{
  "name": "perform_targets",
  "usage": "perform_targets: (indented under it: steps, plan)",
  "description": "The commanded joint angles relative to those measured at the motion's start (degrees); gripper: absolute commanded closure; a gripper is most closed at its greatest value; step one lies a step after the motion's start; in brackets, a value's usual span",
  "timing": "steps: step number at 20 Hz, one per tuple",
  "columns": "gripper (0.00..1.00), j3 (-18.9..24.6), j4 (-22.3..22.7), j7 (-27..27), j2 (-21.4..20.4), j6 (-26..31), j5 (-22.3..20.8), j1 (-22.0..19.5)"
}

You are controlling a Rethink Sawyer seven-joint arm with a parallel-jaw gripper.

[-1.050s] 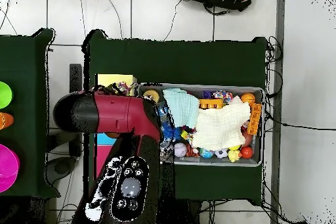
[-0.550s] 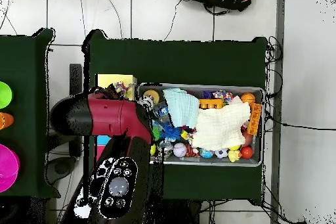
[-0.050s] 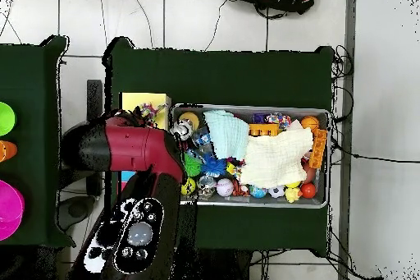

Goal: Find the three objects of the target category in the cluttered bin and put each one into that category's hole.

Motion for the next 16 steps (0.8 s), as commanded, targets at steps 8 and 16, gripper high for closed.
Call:
perform_targets:
  steps: [8, 16]
  plan:
    - [1.0, 1.4, 4.2, 13.9, 2.5, -4.8, 2.9, -1.0]
    - [1.0, -1.1, 3.4, 16.4, 4.7, -6.8, 3.8, 1.8]
